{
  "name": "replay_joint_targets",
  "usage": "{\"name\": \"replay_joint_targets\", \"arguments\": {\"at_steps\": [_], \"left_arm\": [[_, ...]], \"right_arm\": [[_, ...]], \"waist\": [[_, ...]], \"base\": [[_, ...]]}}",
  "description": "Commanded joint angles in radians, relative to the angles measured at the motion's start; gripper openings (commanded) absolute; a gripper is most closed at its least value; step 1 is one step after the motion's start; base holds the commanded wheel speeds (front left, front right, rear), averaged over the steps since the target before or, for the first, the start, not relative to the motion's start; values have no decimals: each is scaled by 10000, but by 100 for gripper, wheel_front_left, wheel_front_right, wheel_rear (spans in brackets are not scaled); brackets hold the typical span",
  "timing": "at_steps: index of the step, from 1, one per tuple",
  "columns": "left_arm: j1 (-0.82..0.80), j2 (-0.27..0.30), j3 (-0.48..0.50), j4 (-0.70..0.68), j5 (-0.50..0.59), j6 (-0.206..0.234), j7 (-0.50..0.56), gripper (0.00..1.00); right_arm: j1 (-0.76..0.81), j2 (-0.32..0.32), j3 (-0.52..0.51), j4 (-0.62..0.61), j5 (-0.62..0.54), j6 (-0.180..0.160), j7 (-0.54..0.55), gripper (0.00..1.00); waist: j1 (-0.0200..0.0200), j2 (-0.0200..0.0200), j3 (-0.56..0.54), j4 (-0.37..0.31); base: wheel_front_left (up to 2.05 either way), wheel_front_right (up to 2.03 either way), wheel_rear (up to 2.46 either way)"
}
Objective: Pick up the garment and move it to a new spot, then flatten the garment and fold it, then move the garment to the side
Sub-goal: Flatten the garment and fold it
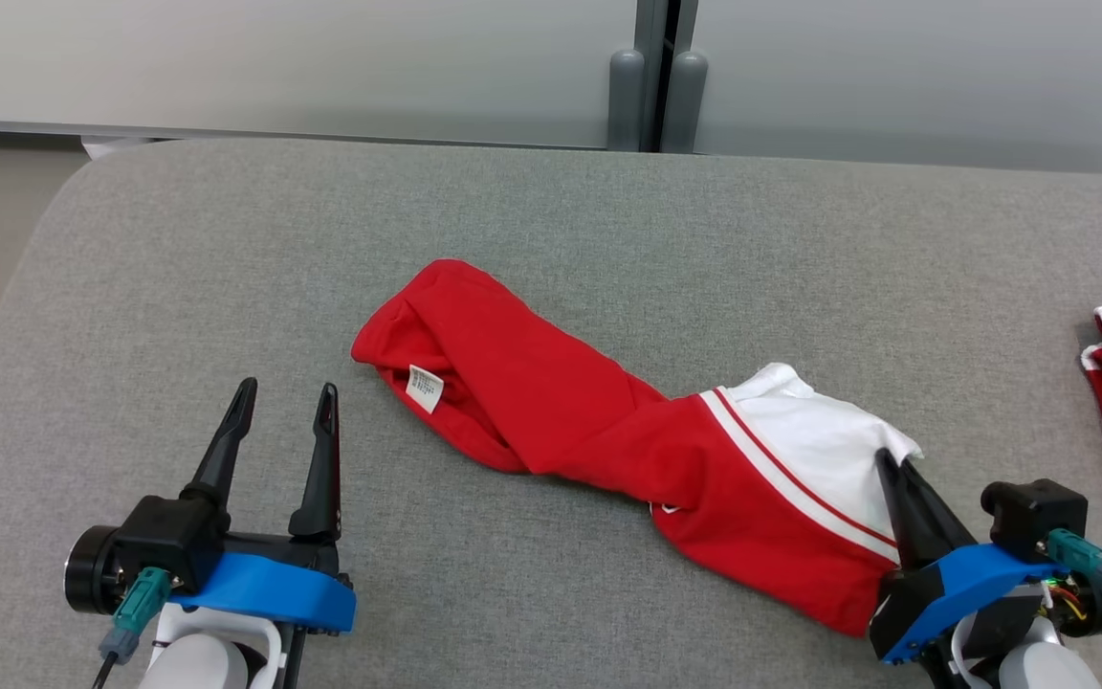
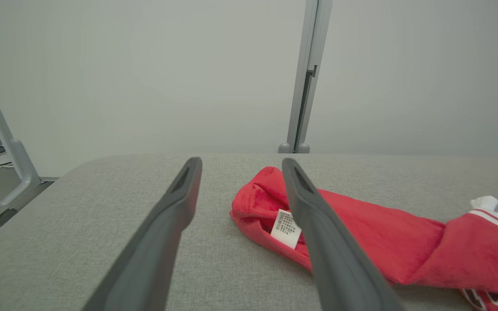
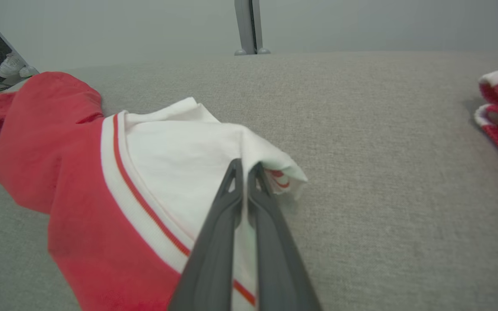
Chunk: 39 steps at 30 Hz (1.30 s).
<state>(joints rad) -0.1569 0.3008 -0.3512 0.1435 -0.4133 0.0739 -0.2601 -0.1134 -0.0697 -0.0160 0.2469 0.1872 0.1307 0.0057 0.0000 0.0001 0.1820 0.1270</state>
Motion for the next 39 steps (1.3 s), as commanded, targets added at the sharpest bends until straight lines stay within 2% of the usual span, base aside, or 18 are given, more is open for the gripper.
{"name": "replay_joint_targets", "arguments": {"at_steps": [1,11,16,22,29,30,31,35,39], "left_arm": [[-104,-25,61,29,48,-25,-54,100],[37,-96,298,-52,142,-29,-58,100],[132,-175,367,-84,198,-42,-59,100],[244,-303,442,-97,211,-94,-58,100],[292,-391,532,-4,262,-171,-59,100],[299,-394,545,1,273,-181,-59,100],[312,-392,566,6,287,-178,-59,100],[427,-372,648,74,334,-138,-59,100],[586,-349,686,160,355,-61,-59,100]], "right_arm": [[-173,-84,-2,-50,-16,0,-150,0],[-1291,-821,-160,-929,-367,0,-1057,0],[-733,-1024,516,-1437,-667,0,-957,0],[1009,-744,1401,-1354,-478,0,-535,0],[2182,-181,1224,-971,-196,0,-684,0],[2178,-131,1146,-1032,-190,0,-800,56],[2135,-83,1092,-1111,-195,0,-898,100],[1904,11,629,-1869,-179,0,-1314,100],[1801,30,128,-2539,-212,0,-1201,100]], "waist": [[0,-1,-22,-3],[0,-1,-206,-288],[0,-1,-244,-413],[0,-1,-134,-538],[0,-1,-66,-646],[0,-1,-63,-661],[0,-1,-67,-681],[0,-1,-181,-776],[0,-1,-418,-827]], "base": [[0,0,0],[0,0,0],[0,0,0],[0,0,0],[0,0,0],[0,0,0],[0,0,0],[0,0,0],[0,0,0]]}}
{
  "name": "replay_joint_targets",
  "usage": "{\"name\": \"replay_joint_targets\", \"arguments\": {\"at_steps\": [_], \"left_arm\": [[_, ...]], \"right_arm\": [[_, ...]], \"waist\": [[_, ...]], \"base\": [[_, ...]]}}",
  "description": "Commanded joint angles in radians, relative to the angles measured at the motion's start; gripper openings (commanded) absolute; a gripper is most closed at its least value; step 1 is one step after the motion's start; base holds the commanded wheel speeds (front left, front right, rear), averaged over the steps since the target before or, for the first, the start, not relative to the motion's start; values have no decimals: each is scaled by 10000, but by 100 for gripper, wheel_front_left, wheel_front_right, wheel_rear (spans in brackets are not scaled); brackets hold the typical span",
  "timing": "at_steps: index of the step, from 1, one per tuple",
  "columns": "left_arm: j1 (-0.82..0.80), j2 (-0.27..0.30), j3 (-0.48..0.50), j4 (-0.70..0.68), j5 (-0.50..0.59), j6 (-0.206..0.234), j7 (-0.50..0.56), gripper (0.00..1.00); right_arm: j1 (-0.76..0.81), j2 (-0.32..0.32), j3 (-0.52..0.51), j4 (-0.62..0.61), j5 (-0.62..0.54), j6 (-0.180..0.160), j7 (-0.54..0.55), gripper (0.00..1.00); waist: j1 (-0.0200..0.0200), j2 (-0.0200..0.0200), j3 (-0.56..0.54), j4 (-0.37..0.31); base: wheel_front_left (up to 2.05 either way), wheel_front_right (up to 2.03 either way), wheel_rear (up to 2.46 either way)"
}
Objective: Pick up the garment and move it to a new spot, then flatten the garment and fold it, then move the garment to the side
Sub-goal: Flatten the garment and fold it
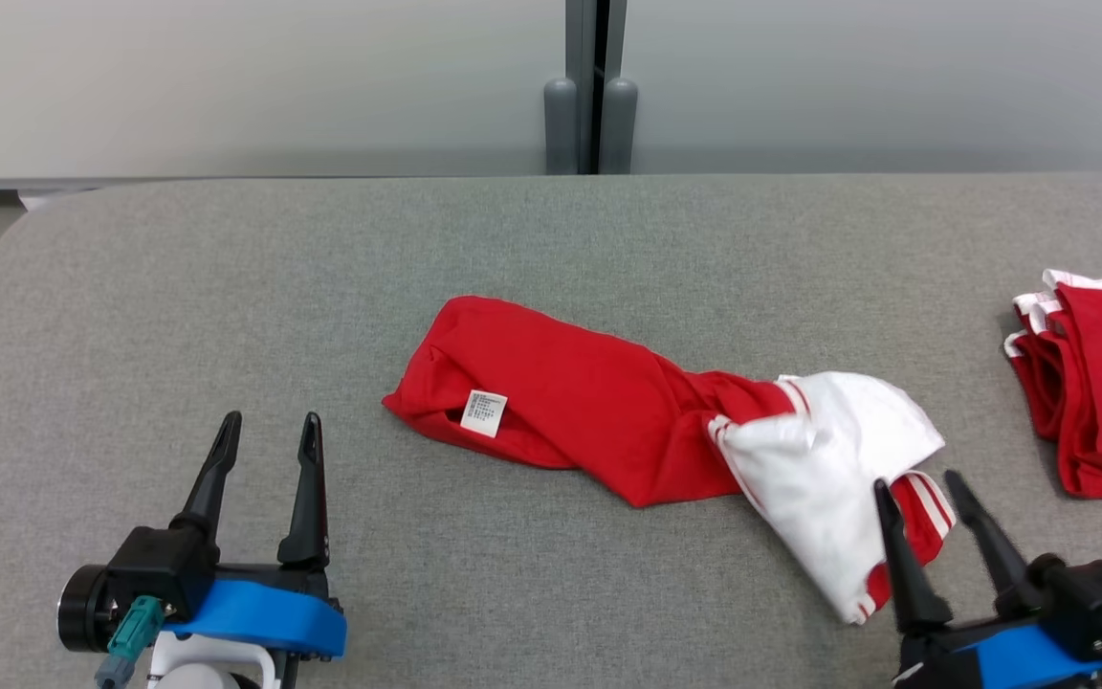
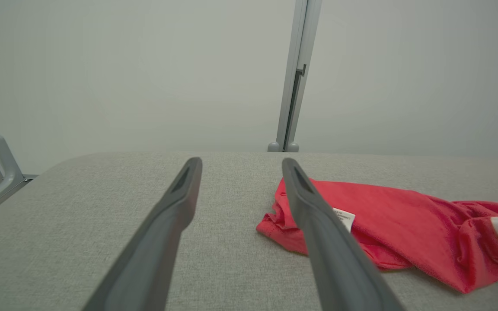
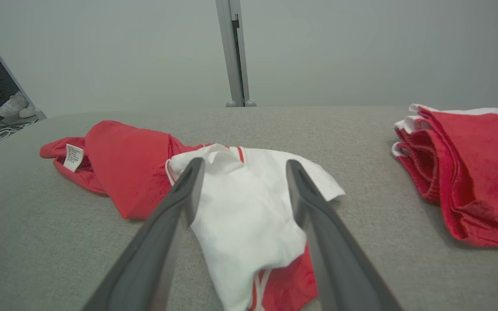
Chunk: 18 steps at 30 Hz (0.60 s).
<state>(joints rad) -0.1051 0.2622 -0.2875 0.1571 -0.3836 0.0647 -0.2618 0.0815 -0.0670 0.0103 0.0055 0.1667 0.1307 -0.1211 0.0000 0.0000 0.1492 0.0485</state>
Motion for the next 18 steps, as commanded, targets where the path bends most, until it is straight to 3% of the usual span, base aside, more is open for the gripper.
{"name": "replay_joint_targets", "arguments": {"at_steps": [1,8,18], "left_arm": [[135,50,52,42,58,51,-42,100],[469,187,-5,77,80,143,38,100],[678,336,-64,-146,40,270,223,100]], "right_arm": [[-184,-37,-262,-263,-40,0,115,100],[-283,-316,-975,-539,103,0,518,100],[14,-200,-953,-673,71,0,723,100]], "waist": [[0,0,-163,-57],[0,0,-580,-69],[0,0,-703,-46]], "base": [[0,0,0],[0,0,0],[0,0,0]]}}
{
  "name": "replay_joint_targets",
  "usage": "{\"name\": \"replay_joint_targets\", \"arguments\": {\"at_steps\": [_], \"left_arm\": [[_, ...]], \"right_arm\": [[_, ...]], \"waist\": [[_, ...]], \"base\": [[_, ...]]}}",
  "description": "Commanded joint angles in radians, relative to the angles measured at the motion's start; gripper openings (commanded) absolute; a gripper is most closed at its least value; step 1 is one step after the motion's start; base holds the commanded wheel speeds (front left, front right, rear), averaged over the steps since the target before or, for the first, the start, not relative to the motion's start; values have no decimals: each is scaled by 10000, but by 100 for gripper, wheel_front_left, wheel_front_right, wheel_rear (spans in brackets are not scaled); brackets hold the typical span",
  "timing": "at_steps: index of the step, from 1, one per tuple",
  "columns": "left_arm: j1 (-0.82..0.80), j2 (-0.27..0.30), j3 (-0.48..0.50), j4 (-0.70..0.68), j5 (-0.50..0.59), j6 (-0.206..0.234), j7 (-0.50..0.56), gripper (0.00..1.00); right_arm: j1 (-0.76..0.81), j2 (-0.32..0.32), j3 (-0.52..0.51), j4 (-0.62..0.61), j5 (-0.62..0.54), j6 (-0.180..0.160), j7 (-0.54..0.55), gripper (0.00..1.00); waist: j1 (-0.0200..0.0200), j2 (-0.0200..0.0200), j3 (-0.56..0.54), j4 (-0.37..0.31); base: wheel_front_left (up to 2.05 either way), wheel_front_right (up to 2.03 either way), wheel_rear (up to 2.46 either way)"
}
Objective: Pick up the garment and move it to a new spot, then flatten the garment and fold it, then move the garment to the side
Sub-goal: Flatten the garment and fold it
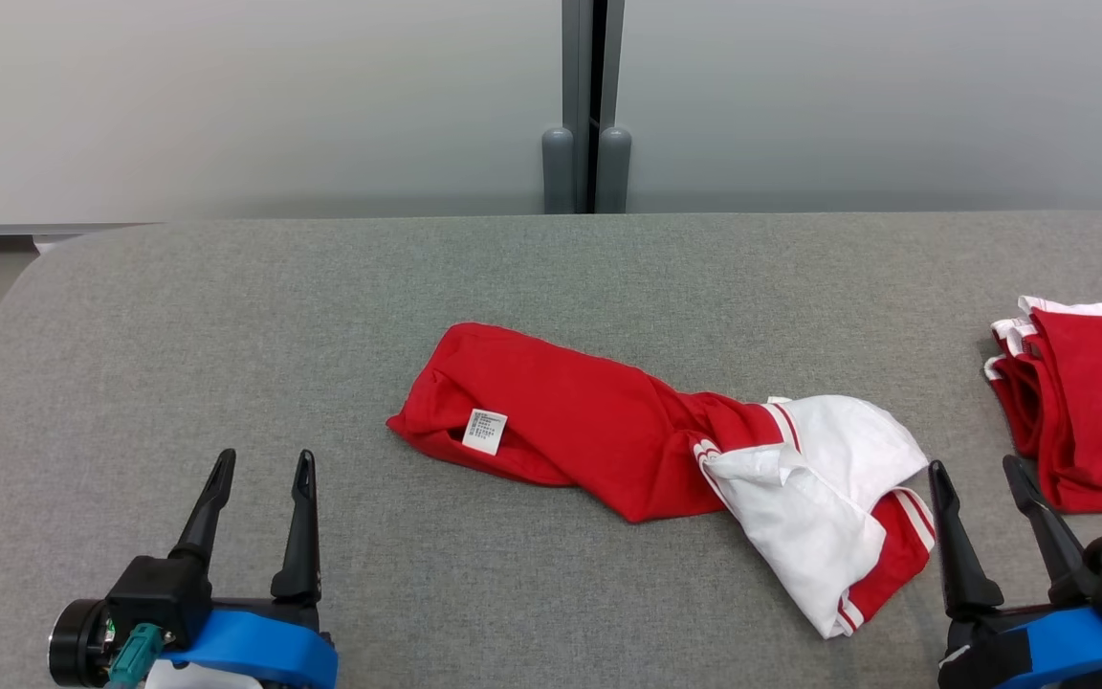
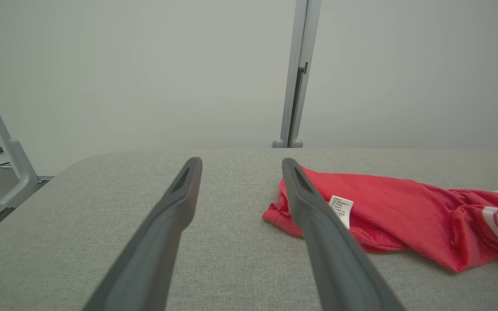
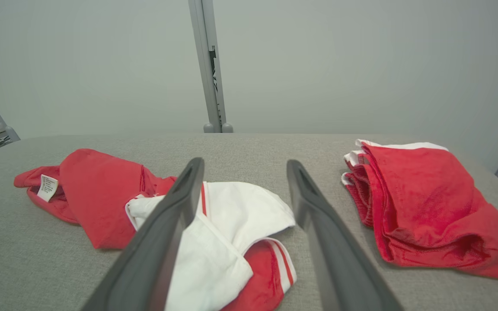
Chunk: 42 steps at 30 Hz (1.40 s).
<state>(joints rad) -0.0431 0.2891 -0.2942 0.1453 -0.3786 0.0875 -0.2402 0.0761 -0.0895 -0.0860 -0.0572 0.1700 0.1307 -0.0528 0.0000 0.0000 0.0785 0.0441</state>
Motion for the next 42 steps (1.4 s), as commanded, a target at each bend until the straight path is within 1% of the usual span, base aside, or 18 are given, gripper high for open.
{"name": "replay_joint_targets", "arguments": {"at_steps": [1,6,10,15,21,25,26,27,28,29,30,34,39,42], "left_arm": [[59,75,0,-47,-16,50,-5,100],[35,82,-30,-108,-38,78,6,100],[-93,82,-71,-168,-35,83,0,100],[-377,38,-119,-236,-4,47,-38,100],[-679,-29,-141,-196,20,5,-103,100],[-824,-81,-165,-98,36,-49,-143,100],[-852,-93,-158,-72,31,-56,-158,100],[-870,-103,-153,-49,27,-63,-172,100],[-875,-111,-150,-21,26,-70,-172,100],[-874,-118,-144,6,24,-73,-175,100],[-867,-124,-134,28,23,-67,-183,100],[-833,-146,-93,46,28,-22,-199,100],[-832,-170,-88,8,52,-34,-223,100],[-876,-185,-106,18,80,-42,-234,100]], "right_arm": [[76,30,19,-60,35,0,64,100],[119,73,41,-63,26,0,143,100],[123,38,46,338,128,0,388,100],[-210,-148,487,1590,302,0,652,100],[-1214,-297,731,3497,701,0,417,100],[-1753,-456,1041,4399,928,0,297,100],[-1804,-479,1096,4506,990,0,262,64],[-1839,-520,1151,4581,1026,0,164,41],[-1870,-539,1181,4607,1082,0,66,2],[-1878,-558,1201,4622,1148,0,-18,2],[-1869,-622,1181,4593,1136,0,-115,0],[-1891,-759,890,4286,1129,0,-462,0],[-2489,-1073,374,4046,804,0,-684,0],[-2819,-1106,393,3765,556,0,-863,0]], "waist": [[0,0,7,-5],[0,0,22,-5],[0,0,122,48],[0,0,484,185],[0,0,993,306],[0,0,1140,396],[0,0,1146,407],[0,0,1147,415],[0,0,1142,422],[0,0,1128,422],[0,0,1107,416],[0,0,994,348],[0,0,879,204],[0,0,836,168]], "base": [[0,0,0],[0,0,0],[0,0,0],[0,0,0],[0,0,0],[0,0,0],[0,0,0],[0,0,0],[0,0,0],[0,0,0],[0,0,0],[0,0,0],[0,0,0],[0,0,0]]}}
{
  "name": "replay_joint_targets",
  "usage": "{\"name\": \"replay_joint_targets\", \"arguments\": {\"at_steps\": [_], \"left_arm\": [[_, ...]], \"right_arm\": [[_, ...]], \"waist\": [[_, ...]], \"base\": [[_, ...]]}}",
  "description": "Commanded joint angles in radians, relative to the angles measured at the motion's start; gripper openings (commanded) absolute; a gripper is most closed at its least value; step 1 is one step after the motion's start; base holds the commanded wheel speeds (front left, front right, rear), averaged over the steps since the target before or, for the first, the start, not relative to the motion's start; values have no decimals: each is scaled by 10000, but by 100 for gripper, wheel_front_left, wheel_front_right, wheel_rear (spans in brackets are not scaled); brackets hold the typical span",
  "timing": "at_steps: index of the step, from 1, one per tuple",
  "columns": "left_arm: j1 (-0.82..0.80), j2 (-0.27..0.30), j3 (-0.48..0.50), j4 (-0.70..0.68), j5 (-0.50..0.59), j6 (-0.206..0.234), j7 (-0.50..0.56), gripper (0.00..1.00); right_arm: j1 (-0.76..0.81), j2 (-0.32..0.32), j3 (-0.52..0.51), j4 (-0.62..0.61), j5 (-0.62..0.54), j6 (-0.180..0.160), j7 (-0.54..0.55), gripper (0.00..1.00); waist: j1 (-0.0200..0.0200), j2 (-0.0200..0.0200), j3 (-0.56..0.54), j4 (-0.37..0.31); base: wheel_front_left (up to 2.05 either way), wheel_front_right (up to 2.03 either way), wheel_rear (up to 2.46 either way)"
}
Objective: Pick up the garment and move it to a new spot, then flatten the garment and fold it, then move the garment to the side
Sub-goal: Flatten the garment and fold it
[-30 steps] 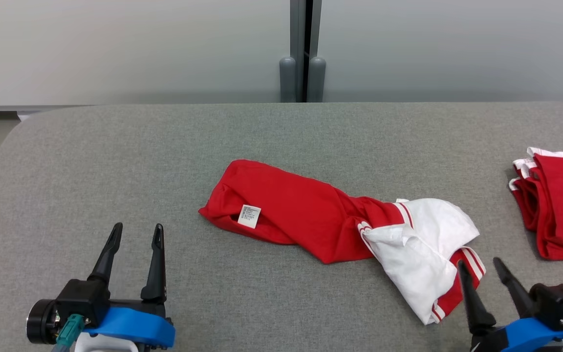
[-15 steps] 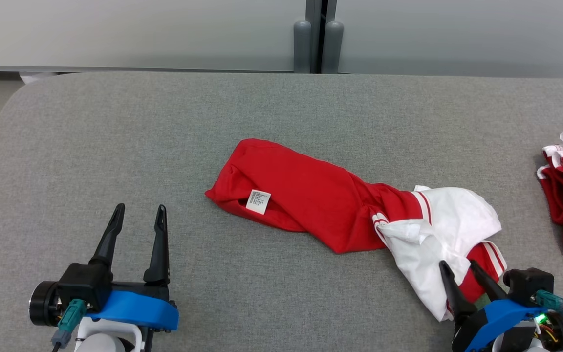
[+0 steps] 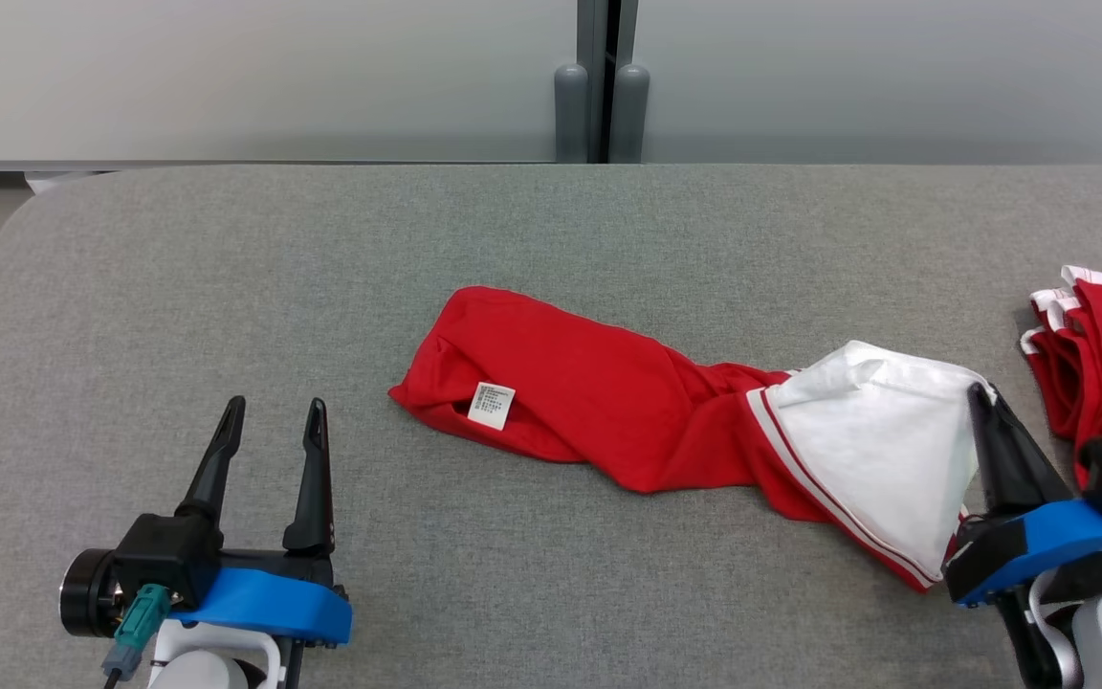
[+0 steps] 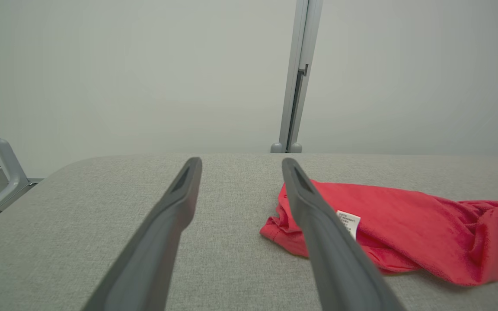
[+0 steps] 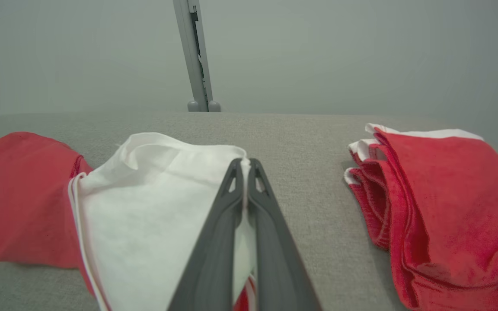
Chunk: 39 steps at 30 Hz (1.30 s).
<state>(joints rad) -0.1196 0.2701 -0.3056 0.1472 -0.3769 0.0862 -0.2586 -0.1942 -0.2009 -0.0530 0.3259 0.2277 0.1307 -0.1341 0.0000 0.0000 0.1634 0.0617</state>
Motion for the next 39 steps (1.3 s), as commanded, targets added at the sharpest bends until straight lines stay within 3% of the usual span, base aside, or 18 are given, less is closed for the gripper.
{"name": "replay_joint_targets", "arguments": {"at_steps": [1,10,16,20,21,29,39], "left_arm": [[-115,-1,-5,12,70,-36,-53,100],[78,-42,0,115,9,-62,-63,100],[233,-55,-26,140,0,-49,-62,100],[249,-37,-36,127,-17,-32,-63,100],[251,-29,-41,128,-17,-26,-65,100],[484,132,8,198,-43,109,1,100],[818,349,-61,10,-12,269,267,100]], "right_arm": [[-109,-6,208,-195,-78,0,-89,0],[2297,505,2135,-1948,-34,0,610,0],[3905,865,2526,-2292,157,0,1159,0],[4167,940,2492,-2137,205,0,1293,2],[4112,961,2417,-2168,199,0,1207,100],[3680,826,2021,-3396,331,0,691,100],[2892,732,19,-3659,91,0,860,100]], "waist": [[0,0,-30,-5],[0,0,-234,3],[0,0,-437,-21],[0,0,-484,-21],[0,0,-499,-25],[0,0,-733,-134],[0,0,-1089,-284]], "base": [[0,0,0],[0,0,0],[0,0,0],[0,0,0],[0,0,0],[0,0,0],[0,0,0]]}}
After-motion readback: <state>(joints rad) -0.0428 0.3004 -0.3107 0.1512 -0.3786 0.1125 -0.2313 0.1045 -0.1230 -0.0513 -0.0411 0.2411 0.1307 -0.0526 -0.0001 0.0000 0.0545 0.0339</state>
